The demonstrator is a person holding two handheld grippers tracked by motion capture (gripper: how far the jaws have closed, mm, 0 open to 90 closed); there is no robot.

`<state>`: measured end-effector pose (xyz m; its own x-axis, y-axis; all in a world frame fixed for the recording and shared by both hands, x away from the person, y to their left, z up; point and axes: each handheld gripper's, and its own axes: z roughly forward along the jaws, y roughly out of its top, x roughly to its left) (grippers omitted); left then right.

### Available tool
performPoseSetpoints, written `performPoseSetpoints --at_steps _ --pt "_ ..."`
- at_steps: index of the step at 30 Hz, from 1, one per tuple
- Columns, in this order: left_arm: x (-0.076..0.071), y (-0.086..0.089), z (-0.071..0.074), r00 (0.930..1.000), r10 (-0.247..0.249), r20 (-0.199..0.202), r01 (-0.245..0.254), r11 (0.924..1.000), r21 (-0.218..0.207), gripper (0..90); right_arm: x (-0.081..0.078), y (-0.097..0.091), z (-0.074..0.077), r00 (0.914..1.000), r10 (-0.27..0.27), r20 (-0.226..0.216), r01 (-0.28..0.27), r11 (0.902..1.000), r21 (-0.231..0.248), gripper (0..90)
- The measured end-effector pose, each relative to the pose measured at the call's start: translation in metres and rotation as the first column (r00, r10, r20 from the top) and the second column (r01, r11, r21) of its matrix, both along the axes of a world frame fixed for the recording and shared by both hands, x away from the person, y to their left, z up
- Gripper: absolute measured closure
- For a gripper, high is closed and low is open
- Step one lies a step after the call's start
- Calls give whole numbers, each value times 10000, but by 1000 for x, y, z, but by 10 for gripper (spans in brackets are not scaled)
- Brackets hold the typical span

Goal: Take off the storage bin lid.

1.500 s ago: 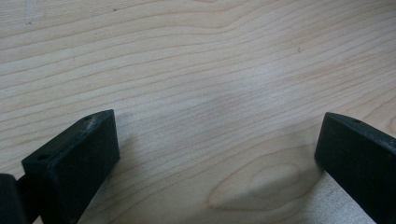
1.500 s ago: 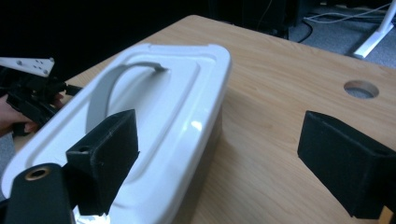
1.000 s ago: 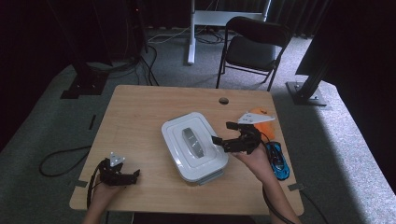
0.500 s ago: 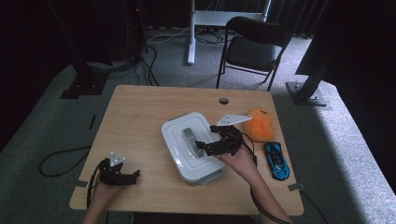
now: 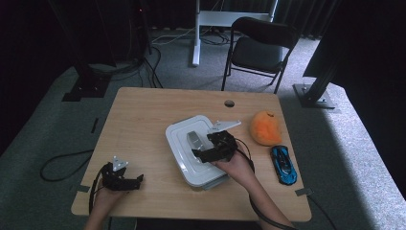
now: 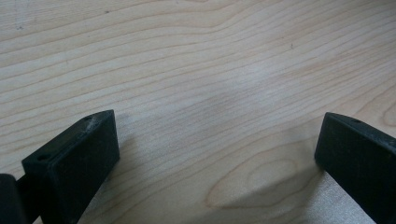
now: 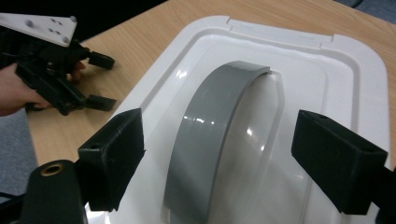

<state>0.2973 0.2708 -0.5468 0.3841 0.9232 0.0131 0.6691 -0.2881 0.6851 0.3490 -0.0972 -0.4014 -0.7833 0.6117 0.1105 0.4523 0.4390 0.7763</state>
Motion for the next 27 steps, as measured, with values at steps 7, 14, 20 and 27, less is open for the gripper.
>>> performPoseSetpoints --at_steps 7,14,20,27 --pt "0 0 0 10000 -3 2 3 10000 7 2 2 10 -3 9998 -186 -60 184 9993 -333 267" --pt "0 0 0 10000 -5 -14 5 10000 7 2 -4 10 -5 10000 -83 16 83 9992 -403 442" --pt "0 0 0 10000 -11 -19 11 10000 4 2 -2 7 -4 9996 135 -254 -140 9997 -184 624" --pt "0 0 0 10000 -12 -4 12 10000 -1 3 -1 2 -3 9979 140 -639 -125 9996 239 664"
